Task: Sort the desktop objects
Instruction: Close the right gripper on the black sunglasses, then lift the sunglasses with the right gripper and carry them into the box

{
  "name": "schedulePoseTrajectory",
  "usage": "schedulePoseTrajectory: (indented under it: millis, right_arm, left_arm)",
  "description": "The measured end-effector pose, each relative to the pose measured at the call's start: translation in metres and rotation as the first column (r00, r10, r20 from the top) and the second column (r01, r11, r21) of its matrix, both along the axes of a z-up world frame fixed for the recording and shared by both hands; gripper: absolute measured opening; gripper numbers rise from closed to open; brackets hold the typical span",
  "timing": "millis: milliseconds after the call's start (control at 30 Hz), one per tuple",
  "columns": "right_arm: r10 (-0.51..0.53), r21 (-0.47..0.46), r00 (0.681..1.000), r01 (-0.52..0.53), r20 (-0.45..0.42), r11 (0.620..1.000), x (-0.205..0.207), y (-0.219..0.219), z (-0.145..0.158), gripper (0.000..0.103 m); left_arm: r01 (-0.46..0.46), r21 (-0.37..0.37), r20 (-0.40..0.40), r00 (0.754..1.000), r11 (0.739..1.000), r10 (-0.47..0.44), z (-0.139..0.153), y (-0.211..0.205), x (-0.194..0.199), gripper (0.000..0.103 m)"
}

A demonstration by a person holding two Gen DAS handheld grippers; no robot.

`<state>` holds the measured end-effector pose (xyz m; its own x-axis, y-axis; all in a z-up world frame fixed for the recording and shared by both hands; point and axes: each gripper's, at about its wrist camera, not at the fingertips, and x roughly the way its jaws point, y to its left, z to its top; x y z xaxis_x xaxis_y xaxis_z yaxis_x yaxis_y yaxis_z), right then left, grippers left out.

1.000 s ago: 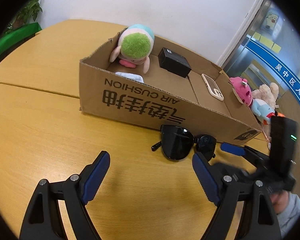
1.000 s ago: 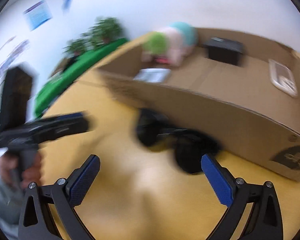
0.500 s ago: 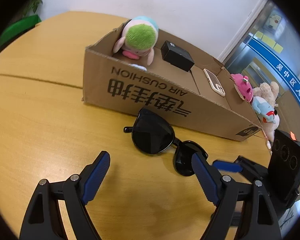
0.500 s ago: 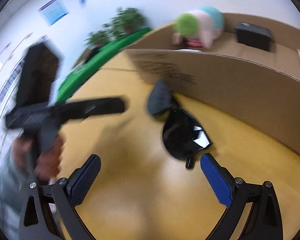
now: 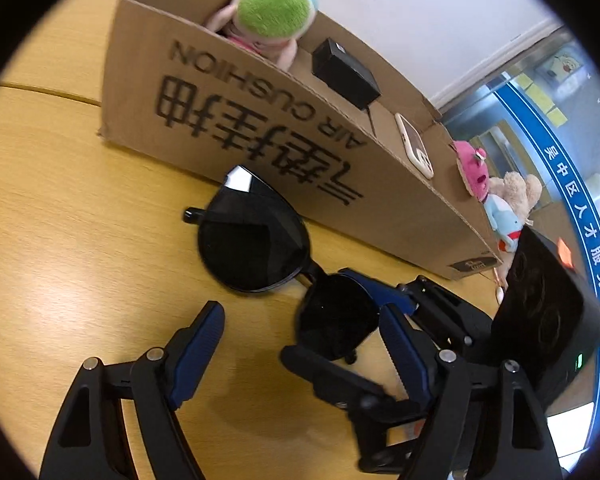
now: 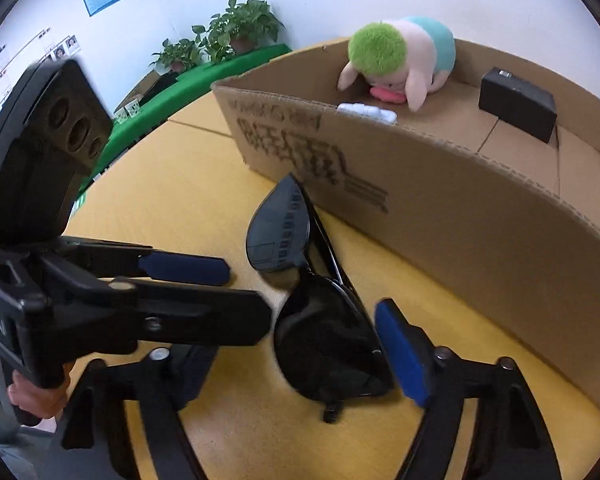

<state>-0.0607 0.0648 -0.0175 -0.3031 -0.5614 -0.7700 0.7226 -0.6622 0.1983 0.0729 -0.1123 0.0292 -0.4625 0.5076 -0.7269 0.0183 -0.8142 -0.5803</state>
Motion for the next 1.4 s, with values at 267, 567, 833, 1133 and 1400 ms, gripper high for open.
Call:
schedulePoseTrajectory:
  millis: [267, 567, 833, 1133, 1400]
  right_arm:
    - [-0.004, 0.047, 0.999, 0.006, -0.040, 0.999, 0.030, -0.006, 0.003, 0.044]
    - [-0.097, 0.006, 0.993, 0.098, -0.062, 0.995, 0.044, 0.006, 0.010, 0.039]
    - [-0.190, -0.086, 0.971, 0.179, -0.145, 0.980, 0.055, 0.033, 0.057, 0.033]
    - [-0.297, -0.175, 0.928, 0.261, -0.225, 0.949, 0.033, 0.068, 0.117, 0.032]
    - [-0.398, -0.223, 0.888, 0.349, -0.230, 0.910, -0.023, 0.111, 0.161, 0.032]
  left_arm:
    - [-0.004, 0.021, 0.051, 0.999, 1.000, 0.003, -0.007, 0.010, -0.009, 0.037]
    - [0.003, -0.025, 0.010, 1.000, 1.000, -0.003, 0.012, 0.023, 0.002, 0.027]
    - [0.047, -0.091, -0.112, 0.992, 0.995, -0.057, 0.072, 0.052, 0.000, 0.019]
    - [0.137, -0.130, -0.230, 0.959, 0.982, -0.164, 0.140, 0.085, -0.039, 0.019]
    - [0.245, -0.160, -0.250, 0.927, 0.956, -0.280, 0.180, 0.136, -0.111, 0.019]
